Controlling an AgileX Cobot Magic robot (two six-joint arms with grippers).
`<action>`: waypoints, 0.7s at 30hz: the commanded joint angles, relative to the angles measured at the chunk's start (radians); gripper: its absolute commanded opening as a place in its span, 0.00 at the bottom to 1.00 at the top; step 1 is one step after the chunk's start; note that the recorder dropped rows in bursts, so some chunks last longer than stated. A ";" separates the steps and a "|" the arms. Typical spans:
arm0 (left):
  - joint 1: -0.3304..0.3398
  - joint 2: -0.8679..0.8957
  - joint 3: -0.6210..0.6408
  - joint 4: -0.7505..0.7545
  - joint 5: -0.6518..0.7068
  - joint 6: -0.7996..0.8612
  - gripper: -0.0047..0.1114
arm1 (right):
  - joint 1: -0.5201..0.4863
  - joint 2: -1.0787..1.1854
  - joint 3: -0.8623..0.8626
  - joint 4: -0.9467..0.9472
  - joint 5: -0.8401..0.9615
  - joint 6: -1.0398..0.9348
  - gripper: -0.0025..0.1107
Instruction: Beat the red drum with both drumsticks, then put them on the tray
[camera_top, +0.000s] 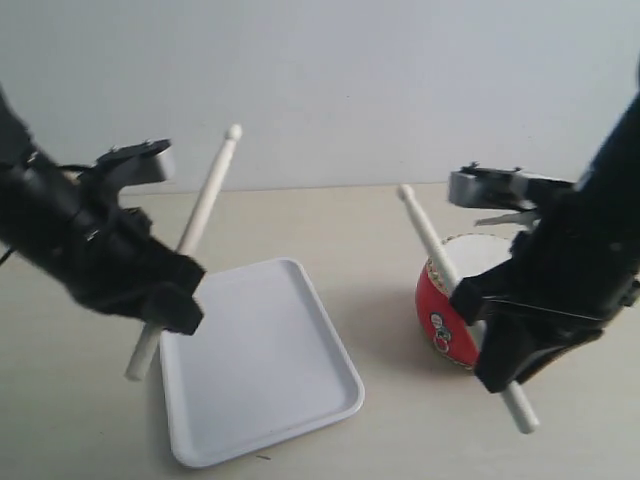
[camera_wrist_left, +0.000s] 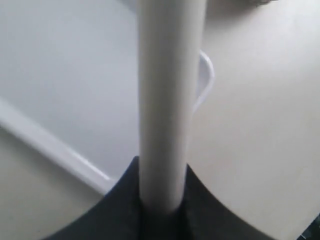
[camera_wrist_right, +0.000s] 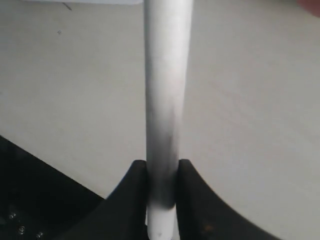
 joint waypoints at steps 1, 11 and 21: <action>0.088 -0.115 0.228 -0.146 -0.126 0.076 0.04 | 0.098 0.191 -0.158 0.003 -0.001 -0.011 0.02; 0.187 -0.336 0.396 -0.198 -0.233 0.100 0.04 | 0.188 0.532 -0.573 -0.085 0.004 0.032 0.02; 0.413 -0.429 0.404 -0.195 -0.179 0.117 0.04 | 0.238 0.709 -0.710 -0.166 0.004 -0.002 0.02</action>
